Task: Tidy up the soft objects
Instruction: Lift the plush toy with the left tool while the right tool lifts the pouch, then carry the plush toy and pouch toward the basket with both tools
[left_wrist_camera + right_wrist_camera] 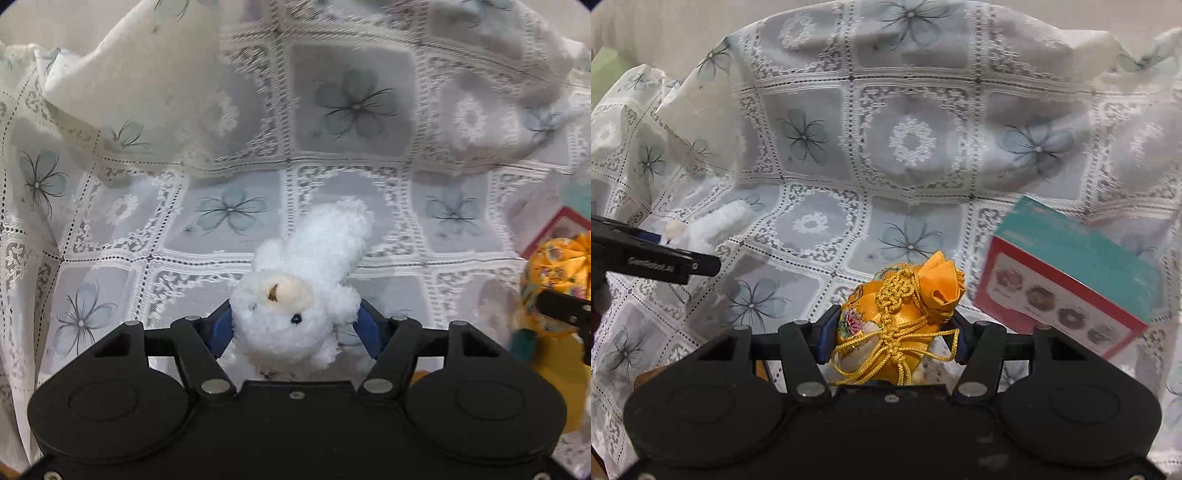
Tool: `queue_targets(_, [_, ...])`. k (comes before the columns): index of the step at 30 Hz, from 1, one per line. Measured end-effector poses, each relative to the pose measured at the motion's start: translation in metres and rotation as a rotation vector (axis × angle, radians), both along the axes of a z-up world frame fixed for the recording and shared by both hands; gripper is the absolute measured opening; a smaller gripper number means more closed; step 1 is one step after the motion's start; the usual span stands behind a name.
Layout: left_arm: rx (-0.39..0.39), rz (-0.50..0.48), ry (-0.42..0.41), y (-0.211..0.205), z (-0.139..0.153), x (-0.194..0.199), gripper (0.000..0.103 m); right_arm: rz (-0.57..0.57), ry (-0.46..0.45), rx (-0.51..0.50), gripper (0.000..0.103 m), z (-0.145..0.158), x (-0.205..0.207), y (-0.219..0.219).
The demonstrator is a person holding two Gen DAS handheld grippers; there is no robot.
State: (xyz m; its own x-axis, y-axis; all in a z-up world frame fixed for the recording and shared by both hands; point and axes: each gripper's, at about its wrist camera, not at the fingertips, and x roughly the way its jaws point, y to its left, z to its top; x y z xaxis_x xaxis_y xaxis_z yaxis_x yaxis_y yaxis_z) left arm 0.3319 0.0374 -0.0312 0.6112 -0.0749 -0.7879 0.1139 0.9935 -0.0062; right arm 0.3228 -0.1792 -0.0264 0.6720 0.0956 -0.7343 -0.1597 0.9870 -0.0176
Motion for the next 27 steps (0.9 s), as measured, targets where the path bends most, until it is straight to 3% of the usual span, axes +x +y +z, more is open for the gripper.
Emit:
queue_targets(11, [0.007, -0.022, 0.059, -0.032, 0.028, -0.040, 0.063, -0.088, 0.022, 0.008, 0.057, 0.008, -0.047, -0.032])
queue_targets(27, [-0.032, -0.063, 0.119, -0.044, 0.033, -0.133, 0.064, -0.160, 0.074, 0.062, 0.057, 0.007, -0.136, -0.038])
